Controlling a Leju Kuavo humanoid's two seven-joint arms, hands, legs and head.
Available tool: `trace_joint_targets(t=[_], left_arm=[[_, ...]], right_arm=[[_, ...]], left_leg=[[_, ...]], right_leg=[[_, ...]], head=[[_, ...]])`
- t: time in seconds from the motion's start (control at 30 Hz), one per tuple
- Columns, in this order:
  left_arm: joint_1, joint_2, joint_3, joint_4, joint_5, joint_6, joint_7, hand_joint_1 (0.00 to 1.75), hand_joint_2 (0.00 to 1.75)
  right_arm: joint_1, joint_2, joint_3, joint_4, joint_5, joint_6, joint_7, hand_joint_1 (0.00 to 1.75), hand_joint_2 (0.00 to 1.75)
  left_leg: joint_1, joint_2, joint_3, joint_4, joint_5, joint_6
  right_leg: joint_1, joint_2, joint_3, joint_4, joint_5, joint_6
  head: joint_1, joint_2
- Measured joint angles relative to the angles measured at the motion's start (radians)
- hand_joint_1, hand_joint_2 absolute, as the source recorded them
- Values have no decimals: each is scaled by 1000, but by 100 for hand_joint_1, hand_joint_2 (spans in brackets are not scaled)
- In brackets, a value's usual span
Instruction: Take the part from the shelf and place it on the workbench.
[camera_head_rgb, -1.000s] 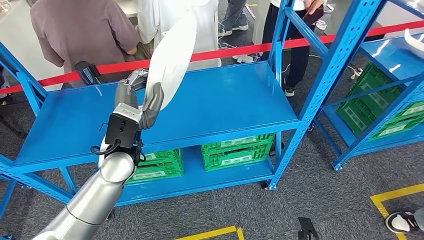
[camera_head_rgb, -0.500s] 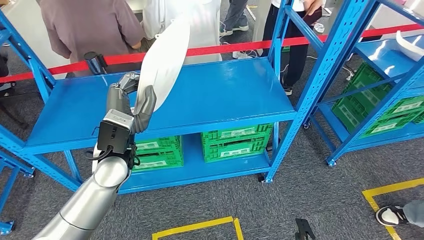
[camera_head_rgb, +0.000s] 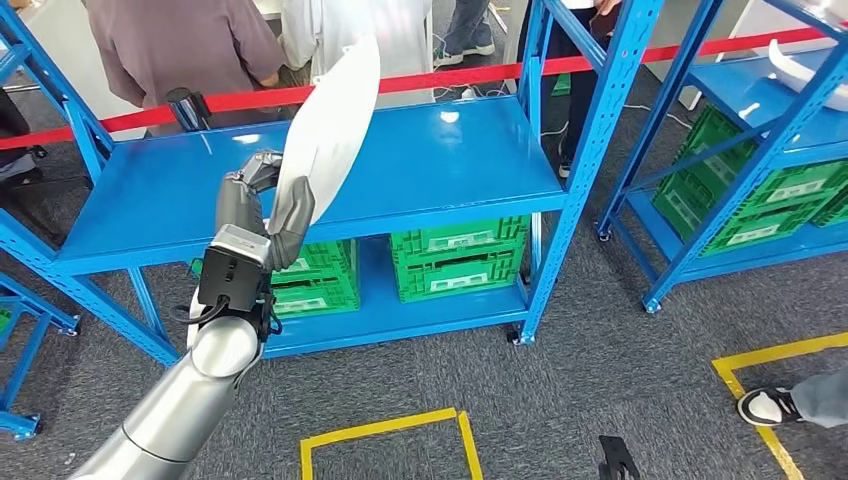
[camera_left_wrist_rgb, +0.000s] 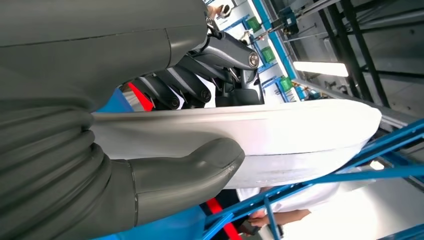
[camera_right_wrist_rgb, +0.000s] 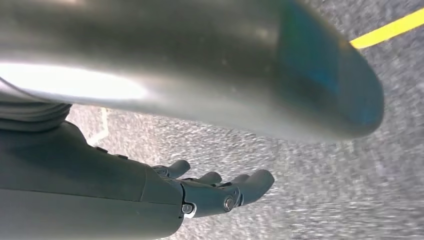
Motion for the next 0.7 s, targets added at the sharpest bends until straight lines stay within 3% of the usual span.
trace_joint_targets(t=[0.1, 0.13, 0.17, 0.23, 0.3, 0.33, 0.37, 0.43, 0.47, 0.5, 0.6, 0.63, 0.67, 0.7], left_arm=[[5, 10, 1, -1, -2, 1, 0, 175, 175], [9, 13, 1, -1, -2, 1, -1, 175, 175], [13, 15, 1, -1, -2, 1, -1, 175, 175], [19, 17, 1, -3, -2, 1, -1, 175, 175], [20, 17, 1, -11, -2, 0, -1, 175, 175], [20, 17, 0, -16, -3, -1, -2, 175, 175], [22, 16, 0, -21, -4, -2, -3, 175, 175], [28, 15, -1, -26, -6, -3, -4, 175, 175], [31, 12, -1, -29, -9, -3, -3, 175, 175], [35, 8, -2, -32, -12, -2, -3, 175, 175], [53, -3, -2, -45, -24, 0, -1, 175, 175], [61, -4, -3, -50, -27, 0, 0, 175, 175], [69, -4, -3, -55, -29, 1, 0, 175, 175], [76, -3, -3, -59, -31, 1, 0, 175, 175]], right_arm=[[0, 0, 0, 0, 0, -4, 2, 0, 0], [0, 0, 0, 0, 0, -6, 2, 0, 0], [0, 0, -1, 0, 0, -7, 2, 0, 0], [1, 0, -2, 0, -2, -10, 1, 0, 0], [1, 5, -2, 0, -5, -11, -2, 0, 0], [1, 7, -4, 0, -8, -11, -3, 0, 0], [1, 8, -6, 0, -10, -11, -5, 0, 0], [3, 8, -10, 0, -15, -12, -6, 0, 0], [4, 8, -12, 0, -16, -12, -5, 0, 0], [6, 9, -14, 0, -17, -12, -5, 0, 0], [5, 10, -20, 0, -20, -17, -5, 0, 0], [5, 10, -23, 0, -21, -19, -5, 0, 0], [5, 10, -25, 0, -22, -20, -5, 0, 0], [6, 10, -26, 0, -23, -21, -5, 0, 0]], left_leg=[[2, -1, -42, 176, -145, -11], [2, -1, -42, 226, -160, -11], [2, -1, -30, 251, -154, -8], [-2, -3, 48, 191, -110, 6], [-9, -5, 164, 39, -116, 24], [-13, -6, 202, -19, -129, 30], [-17, -7, 223, -56, -141, 35], [-18, -5, 218, -71, -124, 43], [-16, -3, 211, -76, -110, 50], [-14, 0, 201, -80, -95, 57], [-11, 4, 155, -80, -53, 66], [-11, 5, 136, -77, -40, 66], [-10, 7, 117, -74, -28, 64], [-9, 9, 97, -68, -17, 61]], right_leg=[[0, -3, -46, -1, 39, -6], [2, -3, -62, 0, 52, -7], [3, -4, -78, 0, 65, -6], [7, -3, -107, 1, 90, -4], [10, -3, -125, 1, 111, 2], [9, -3, -127, -1, 121, 7], [7, -3, -128, -5, 132, 14], [3, -3, -127, -16, 150, 28], [3, -2, -132, -10, 137, 33], [4, -2, -140, 10, 107, 36], [3, -1, -181, 173, -38, 45], [3, -1, -186, 229, -56, 49], [2, -2, -180, 261, -48, 52], [0, -2, -157, 260, -23, 54]], head=[[-7, 0], [-7, 0], [-7, 0], [-7, 0], [-7, 0], [-6, 0], [-8, 0], [-13, 0], [-14, 0], [-13, 0], [-7, 0], [-6, 0], [-5, 0], [-5, 0]])
